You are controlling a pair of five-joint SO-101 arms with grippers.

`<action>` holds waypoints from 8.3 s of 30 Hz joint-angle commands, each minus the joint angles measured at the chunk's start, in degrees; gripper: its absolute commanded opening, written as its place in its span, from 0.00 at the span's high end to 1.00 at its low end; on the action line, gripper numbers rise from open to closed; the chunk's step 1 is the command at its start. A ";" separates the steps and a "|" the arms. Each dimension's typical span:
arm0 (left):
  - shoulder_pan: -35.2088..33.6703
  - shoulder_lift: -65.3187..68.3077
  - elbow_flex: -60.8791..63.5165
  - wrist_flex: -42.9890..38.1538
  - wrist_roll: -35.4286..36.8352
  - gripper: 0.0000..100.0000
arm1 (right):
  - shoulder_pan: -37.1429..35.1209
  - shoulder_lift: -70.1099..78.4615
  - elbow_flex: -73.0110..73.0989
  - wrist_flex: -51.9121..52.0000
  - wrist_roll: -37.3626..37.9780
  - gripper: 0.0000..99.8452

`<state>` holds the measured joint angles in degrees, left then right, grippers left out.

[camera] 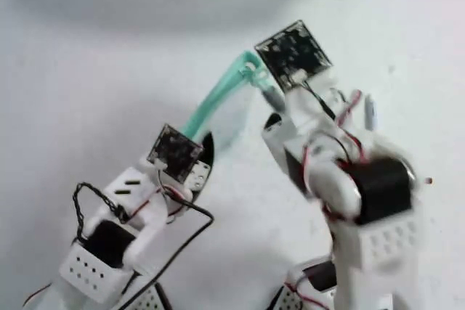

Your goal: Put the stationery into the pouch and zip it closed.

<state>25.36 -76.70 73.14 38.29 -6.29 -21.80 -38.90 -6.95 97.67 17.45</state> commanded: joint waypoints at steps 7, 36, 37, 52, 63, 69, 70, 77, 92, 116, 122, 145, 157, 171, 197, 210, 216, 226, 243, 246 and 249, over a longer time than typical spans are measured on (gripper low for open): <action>-0.48 -1.45 -0.53 -1.32 0.53 0.98 | -7.43 6.90 -12.31 0.40 -4.04 0.73; -0.48 -1.71 0.26 -1.76 1.32 0.95 | -2.77 16.57 2.46 -16.22 4.31 0.98; -0.48 -1.71 0.18 -1.76 3.25 0.91 | -2.95 14.99 2.81 -16.13 4.31 0.96; -3.47 -2.15 -6.07 6.33 12.75 0.87 | -2.15 8.31 11.34 -15.08 4.31 0.98; -2.15 -23.16 2.99 5.36 12.31 0.92 | 4.79 8.57 11.69 -16.13 0.35 0.98; 7.08 -22.73 5.36 4.13 4.13 0.98 | 4.70 8.48 12.04 -16.04 0.00 0.98; 6.73 -22.02 5.36 3.87 4.13 0.98 | 4.70 8.31 12.04 -16.04 0.00 0.98; 2.68 -19.74 4.57 2.64 4.13 0.98 | 3.47 7.96 11.96 -14.11 0.09 0.98; 2.59 -19.74 4.66 2.99 3.87 0.98 | -9.36 7.87 2.46 -1.19 0.44 0.98; 2.59 -19.74 4.75 3.16 3.78 0.98 | -15.34 6.99 4.66 -0.66 7.30 0.98; 2.59 -19.74 4.75 3.16 3.78 0.98 | -3.56 7.16 4.84 -4.44 7.21 0.98; 2.59 -19.74 6.59 3.43 4.57 0.85 | -1.80 7.16 4.92 -3.21 7.21 0.98; 2.59 -19.74 6.59 3.43 4.57 0.85 | -1.80 7.43 4.92 -3.21 7.21 0.98; -1.98 -19.65 6.42 3.08 4.57 0.80 | -1.80 7.25 4.92 -3.65 7.21 0.98; 4.26 -19.74 7.74 3.78 -1.05 0.98 | -22.73 -1.19 8.53 0.75 10.11 0.98; 4.18 -19.74 7.56 3.96 -1.49 0.98 | -40.04 -6.11 18.46 0.92 10.11 0.98; 4.18 -19.74 7.56 3.96 -1.49 0.98 | -37.32 -14.02 18.46 0.92 9.93 0.93; 4.18 -19.74 7.56 3.96 -1.49 0.98 | -16.57 -26.33 17.49 0.84 17.49 0.68; 4.18 -19.74 7.65 3.78 -1.49 0.98 | -4.53 11.74 -17.49 0.92 -0.44 0.98; 4.18 -19.74 7.65 3.78 -1.49 0.98 | -10.95 10.86 -15.56 1.01 -0.44 0.98; 4.18 -19.74 7.56 3.87 -1.49 0.98 | -11.82 11.56 -11.16 0.84 -0.44 0.98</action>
<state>29.93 -96.75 83.60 42.33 -8.40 -32.62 -28.09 -19.87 98.37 17.63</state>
